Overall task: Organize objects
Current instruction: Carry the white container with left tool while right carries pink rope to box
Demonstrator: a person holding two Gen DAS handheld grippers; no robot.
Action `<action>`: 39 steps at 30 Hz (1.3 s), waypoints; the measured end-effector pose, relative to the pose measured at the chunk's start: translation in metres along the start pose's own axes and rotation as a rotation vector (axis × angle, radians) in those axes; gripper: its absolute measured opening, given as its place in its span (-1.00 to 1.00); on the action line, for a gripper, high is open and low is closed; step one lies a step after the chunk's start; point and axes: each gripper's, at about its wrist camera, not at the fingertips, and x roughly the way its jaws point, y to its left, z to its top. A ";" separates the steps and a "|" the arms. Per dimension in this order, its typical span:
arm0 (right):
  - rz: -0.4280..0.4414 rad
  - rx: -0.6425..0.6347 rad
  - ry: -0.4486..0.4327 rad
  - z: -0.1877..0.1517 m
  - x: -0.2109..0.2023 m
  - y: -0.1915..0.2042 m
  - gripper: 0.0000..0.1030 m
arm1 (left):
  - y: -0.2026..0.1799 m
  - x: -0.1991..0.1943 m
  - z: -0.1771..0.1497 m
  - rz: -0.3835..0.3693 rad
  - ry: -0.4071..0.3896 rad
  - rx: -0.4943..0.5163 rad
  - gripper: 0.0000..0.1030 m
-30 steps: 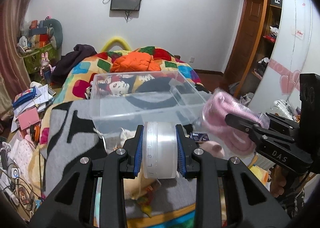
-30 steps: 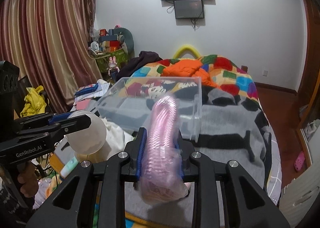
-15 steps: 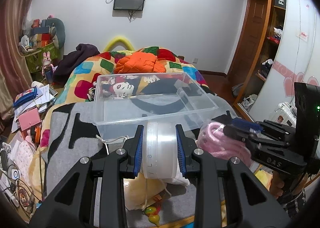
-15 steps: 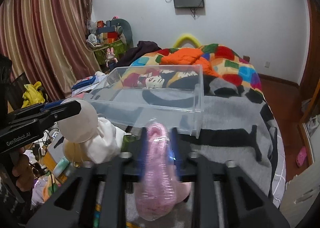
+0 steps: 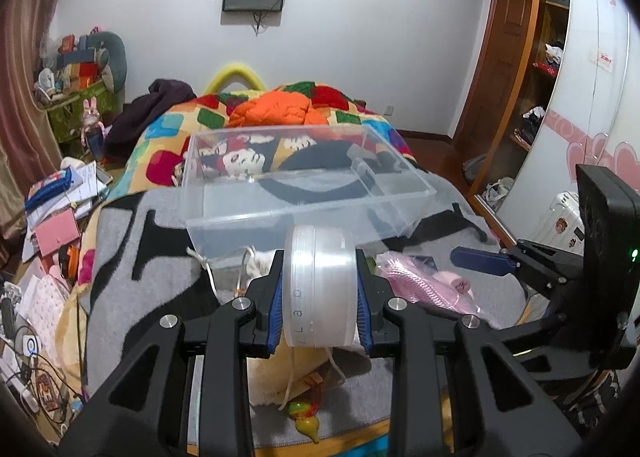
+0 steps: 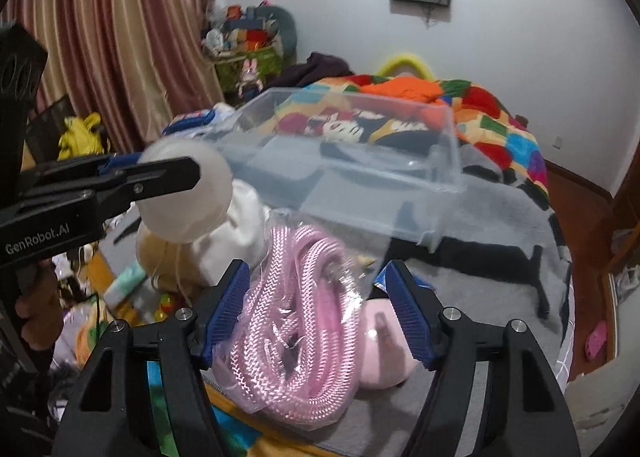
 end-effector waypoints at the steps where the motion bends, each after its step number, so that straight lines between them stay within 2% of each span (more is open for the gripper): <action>1: 0.001 -0.007 0.012 -0.002 0.004 0.002 0.29 | 0.001 0.001 -0.001 0.000 0.006 -0.003 -0.43; 5: 0.015 -0.008 0.049 -0.008 0.016 0.002 0.23 | 0.000 0.002 -0.003 0.003 0.005 0.001 -0.43; 6: 0.015 -0.007 0.048 -0.008 0.017 0.001 0.15 | 0.000 0.002 -0.003 0.005 0.004 0.005 -0.43; 7: 0.024 -0.004 0.049 -0.007 0.017 0.000 -0.04 | 0.000 0.002 -0.003 0.009 0.003 0.008 -0.43; 10: 0.031 0.005 0.047 -0.005 0.016 -0.002 -0.35 | -0.001 0.001 -0.001 0.013 -0.005 0.018 -0.43; 12: 0.012 -0.005 0.031 -0.005 0.013 -0.001 -0.48 | -0.003 -0.002 0.002 0.012 -0.016 0.025 -0.43; 17: 0.007 0.012 0.003 -0.002 0.006 -0.003 -0.60 | -0.006 -0.005 0.011 0.014 -0.033 0.040 -0.43; 19: 0.011 0.025 -0.015 0.001 0.002 -0.004 -0.79 | -0.007 -0.005 0.014 0.017 -0.039 0.044 -0.43; 39: -0.002 0.080 -0.180 0.046 -0.035 -0.020 -0.80 | 0.001 -0.016 0.051 0.030 -0.107 0.039 -0.43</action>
